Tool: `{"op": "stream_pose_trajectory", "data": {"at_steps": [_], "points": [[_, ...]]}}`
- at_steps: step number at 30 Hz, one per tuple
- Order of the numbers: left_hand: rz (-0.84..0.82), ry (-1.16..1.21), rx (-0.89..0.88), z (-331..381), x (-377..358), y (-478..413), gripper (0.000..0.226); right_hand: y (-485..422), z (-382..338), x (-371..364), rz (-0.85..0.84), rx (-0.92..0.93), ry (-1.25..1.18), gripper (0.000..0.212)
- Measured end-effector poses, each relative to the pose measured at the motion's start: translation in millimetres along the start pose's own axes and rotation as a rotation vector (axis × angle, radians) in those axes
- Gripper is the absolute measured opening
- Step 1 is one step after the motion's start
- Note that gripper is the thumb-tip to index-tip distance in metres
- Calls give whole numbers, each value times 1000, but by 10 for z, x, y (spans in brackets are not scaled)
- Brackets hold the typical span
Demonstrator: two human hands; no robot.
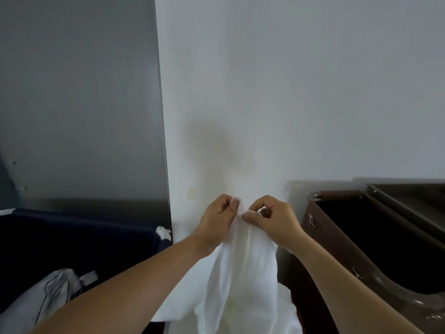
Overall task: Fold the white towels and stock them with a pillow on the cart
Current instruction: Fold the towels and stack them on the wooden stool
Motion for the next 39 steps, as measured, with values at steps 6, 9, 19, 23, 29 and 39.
{"op": "stream_pose_trajectory", "data": {"at_steps": [6,9,19,23,29,39], "points": [[-22,36,-37,68,52,15,28,-63,-73,24,387,45,-1,19],[-34,46,-32,66,27,12,27,-17,-154,-73,387,87,-85,11],[11,35,19,40,-27,11,27,30,-85,-196,242,89,-195,15],[3,-32,14,22,-54,10,26,41,-44,-141,222,54,-240,16],[-19,85,49,-44,-162,29,24,63,-29,-109,207,44,-218,8],[-100,385,123,-111,-142,15,27,33,52,-194,250,7,-269,14]]}}
Point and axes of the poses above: each hand's wrist, its own y-axis away from the middle knuckle, its own x-axis out of the back of the hand, z = x × y, the point moved 3 cm from there along -y, towards the middle knuckle, and after that the axes turned 5 degrees about -y, right-handed, at the moved point
